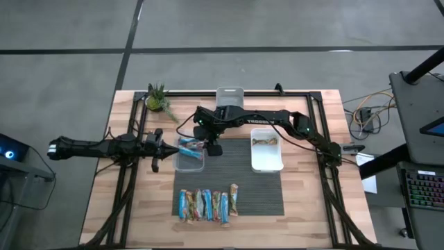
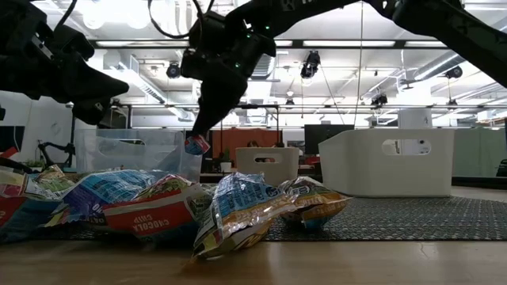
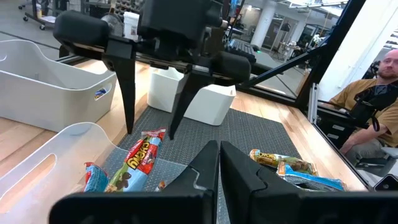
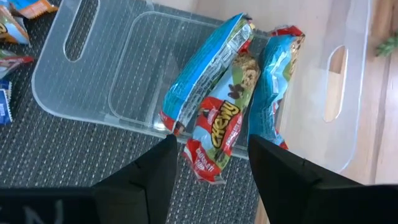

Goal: Pick and place Granola Bars by type
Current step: Put the red granola bar into the transparent bin

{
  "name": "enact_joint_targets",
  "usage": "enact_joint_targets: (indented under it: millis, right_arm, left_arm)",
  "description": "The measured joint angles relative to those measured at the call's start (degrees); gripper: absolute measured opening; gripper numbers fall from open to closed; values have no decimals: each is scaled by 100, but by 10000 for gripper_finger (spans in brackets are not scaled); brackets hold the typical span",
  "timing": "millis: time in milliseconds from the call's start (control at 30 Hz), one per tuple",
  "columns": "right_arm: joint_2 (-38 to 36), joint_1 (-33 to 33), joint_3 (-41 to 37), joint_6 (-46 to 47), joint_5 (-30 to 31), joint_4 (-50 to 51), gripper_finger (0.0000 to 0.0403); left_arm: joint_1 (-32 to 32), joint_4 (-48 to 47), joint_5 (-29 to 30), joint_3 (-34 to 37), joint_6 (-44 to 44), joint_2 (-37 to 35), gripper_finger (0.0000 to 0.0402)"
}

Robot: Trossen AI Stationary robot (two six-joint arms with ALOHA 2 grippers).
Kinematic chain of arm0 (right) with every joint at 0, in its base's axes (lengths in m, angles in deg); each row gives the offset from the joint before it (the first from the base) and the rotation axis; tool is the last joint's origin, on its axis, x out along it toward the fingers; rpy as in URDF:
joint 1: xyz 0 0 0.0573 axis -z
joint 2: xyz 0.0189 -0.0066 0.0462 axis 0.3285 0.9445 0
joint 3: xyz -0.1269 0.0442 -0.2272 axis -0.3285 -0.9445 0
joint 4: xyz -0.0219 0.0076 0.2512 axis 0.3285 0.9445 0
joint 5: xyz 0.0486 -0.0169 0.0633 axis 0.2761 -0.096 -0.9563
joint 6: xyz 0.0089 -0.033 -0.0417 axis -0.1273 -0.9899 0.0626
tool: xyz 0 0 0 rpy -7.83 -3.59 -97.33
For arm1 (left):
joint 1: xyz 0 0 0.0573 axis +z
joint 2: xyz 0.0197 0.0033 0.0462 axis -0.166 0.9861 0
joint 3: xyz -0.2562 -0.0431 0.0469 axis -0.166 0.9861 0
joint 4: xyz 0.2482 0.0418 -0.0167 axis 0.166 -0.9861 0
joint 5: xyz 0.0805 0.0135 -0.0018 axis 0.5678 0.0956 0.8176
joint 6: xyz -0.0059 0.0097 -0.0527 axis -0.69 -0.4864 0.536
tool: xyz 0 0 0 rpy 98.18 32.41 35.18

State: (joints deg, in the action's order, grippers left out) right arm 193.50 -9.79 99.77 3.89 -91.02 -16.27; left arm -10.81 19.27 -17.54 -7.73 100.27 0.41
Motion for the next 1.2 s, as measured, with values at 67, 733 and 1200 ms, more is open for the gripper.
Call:
enact_joint_targets:
  millis: [67,733,1200]
  right_arm:
    - [0,-2,-16,-5,-1,-1,190]
    - [0,-13,-277,30,-14,-247,169]
    - [0,-26,-415,48,-13,-280,66]
  left_arm:
    - [0,2,2,-2,0,0,0]
    - [2,0,2,0,0,2,0]
    - [2,2,2,-2,0,2,0]
